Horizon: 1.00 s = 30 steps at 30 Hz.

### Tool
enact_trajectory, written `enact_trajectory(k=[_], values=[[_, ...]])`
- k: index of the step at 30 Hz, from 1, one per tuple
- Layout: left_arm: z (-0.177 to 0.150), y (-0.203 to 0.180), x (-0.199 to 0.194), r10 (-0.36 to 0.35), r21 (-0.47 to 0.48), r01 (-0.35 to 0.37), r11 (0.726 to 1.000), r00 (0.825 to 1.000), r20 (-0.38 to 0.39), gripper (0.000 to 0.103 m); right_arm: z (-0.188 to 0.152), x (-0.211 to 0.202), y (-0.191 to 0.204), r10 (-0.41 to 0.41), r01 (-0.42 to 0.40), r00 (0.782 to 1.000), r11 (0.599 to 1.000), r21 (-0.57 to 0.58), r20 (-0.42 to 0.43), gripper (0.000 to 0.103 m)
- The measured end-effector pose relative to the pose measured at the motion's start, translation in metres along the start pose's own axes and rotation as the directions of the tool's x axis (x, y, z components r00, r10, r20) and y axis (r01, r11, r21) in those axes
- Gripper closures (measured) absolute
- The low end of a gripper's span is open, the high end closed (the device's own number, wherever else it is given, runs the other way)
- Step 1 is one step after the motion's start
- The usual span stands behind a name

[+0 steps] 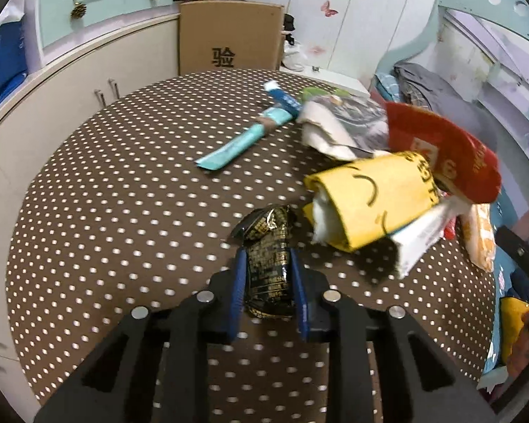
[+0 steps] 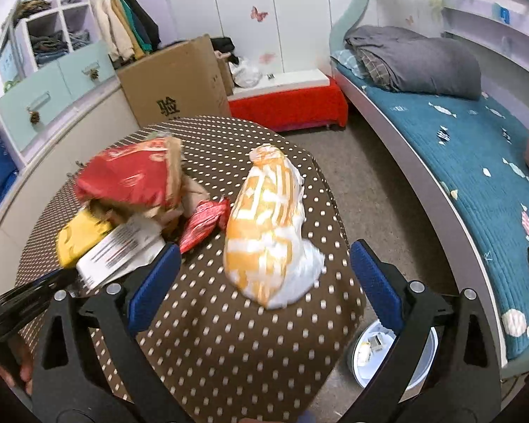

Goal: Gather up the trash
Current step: 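Grasp the black snack wrapper with the left gripper while the right gripper grasps the orange bag, then carry the black wrapper over the bucket and open the left gripper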

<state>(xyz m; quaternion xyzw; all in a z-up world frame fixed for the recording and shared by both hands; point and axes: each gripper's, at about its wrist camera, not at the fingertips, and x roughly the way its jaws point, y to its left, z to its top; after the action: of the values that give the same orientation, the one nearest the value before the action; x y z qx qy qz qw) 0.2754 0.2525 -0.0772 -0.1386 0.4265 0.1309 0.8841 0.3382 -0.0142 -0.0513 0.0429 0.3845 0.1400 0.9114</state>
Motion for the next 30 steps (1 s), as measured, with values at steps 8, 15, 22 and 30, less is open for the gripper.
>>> enact_trajectory(k=[8, 15, 22, 30], values=[[0.003, 0.013, -0.016, 0.029, -0.027, -0.028, 0.999, 0.999, 0.031, 0.079, 0.004, 0.048, 0.008, -0.067, 0.059, 0.993, 0.994, -0.092, -0.096, 0.01], [-0.004, -0.001, -0.045, 0.017, 0.005, -0.018, 1.0, 0.996, 0.087, 0.079, -0.006, 0.026, -0.001, -0.043, 0.038, 0.998, 0.994, -0.1, -0.049, 0.052], [-0.006, -0.029, -0.06, -0.02, 0.057, 0.013, 0.998, 0.993, 0.115, 0.079, -0.014, -0.015, -0.011, -0.036, 0.036, 0.999, 0.995, -0.096, -0.003, 0.052], [-0.016, -0.07, -0.068, -0.079, 0.139, 0.063, 0.988, 0.991, 0.112, 0.079, -0.024, -0.055, -0.026, -0.033, 0.036, 0.998, 0.996, -0.078, 0.044, 0.051]])
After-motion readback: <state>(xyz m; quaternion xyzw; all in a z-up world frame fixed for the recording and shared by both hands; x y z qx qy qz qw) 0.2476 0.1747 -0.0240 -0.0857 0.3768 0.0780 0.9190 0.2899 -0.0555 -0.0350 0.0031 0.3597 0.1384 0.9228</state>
